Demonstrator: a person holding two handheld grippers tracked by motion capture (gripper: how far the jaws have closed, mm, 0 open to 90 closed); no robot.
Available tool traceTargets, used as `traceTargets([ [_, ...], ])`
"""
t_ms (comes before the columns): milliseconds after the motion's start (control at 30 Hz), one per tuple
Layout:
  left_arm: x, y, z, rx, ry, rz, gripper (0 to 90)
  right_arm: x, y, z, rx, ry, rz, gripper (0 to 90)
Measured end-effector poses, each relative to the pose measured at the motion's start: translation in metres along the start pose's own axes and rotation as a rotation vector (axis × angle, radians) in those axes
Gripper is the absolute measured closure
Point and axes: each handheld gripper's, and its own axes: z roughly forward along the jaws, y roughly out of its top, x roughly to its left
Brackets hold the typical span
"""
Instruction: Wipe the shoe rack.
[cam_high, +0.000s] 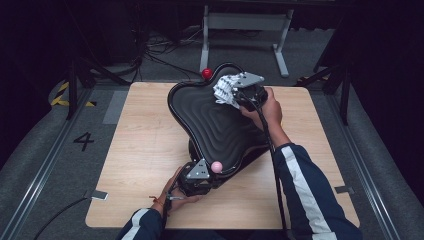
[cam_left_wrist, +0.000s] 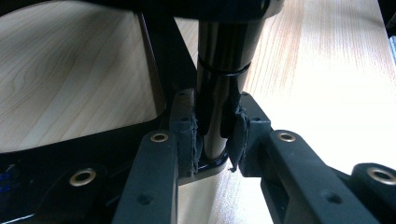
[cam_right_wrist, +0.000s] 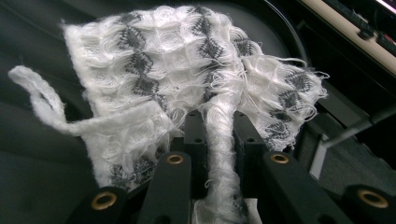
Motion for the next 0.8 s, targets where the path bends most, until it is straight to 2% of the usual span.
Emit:
traceTargets([
  [33,0.000,0.000,0.000,0.002,0.001,-0.001,73.4,0.000,0.000,0.000,0.000,0.000,0.000,79.2],
  [200,0.000,0.000,0.000,0.004,0.001,0.004,73.3,0.025,0.012,-0.004,-0.027,0.034,-0.064,79.2],
  [300,0.000,0.000,0.000,0.005,0.002,0.006,73.3,0.043,0.023,-0.006,-0.046,0.068,-0.105,79.3],
  [467,0.000,0.000,0.000,0.008,0.004,0.005,73.3,0.061,0.032,-0.008,-0.076,0.109,-0.128,79.2],
  [567,0.000,0.001,0.001,0.012,0.003,0.018,73.3,0.079,0.043,-0.009,-0.101,0.155,-0.159,78.9],
  [600,0.000,0.001,0.001,0.012,0.003,0.018,73.3,0.079,0.043,-0.009,-0.101,0.155,-0.159,78.9],
  [667,0.000,0.002,0.001,0.012,0.009,0.024,73.4,0.089,0.048,-0.010,-0.108,0.158,-0.176,78.9],
  [733,-0.001,0.001,0.001,0.009,0.006,0.016,73.3,0.098,0.054,-0.011,-0.122,0.181,-0.184,78.8],
  [800,0.000,0.001,0.001,0.011,0.006,0.017,73.3,0.108,0.058,-0.010,-0.129,0.177,-0.210,78.9],
])
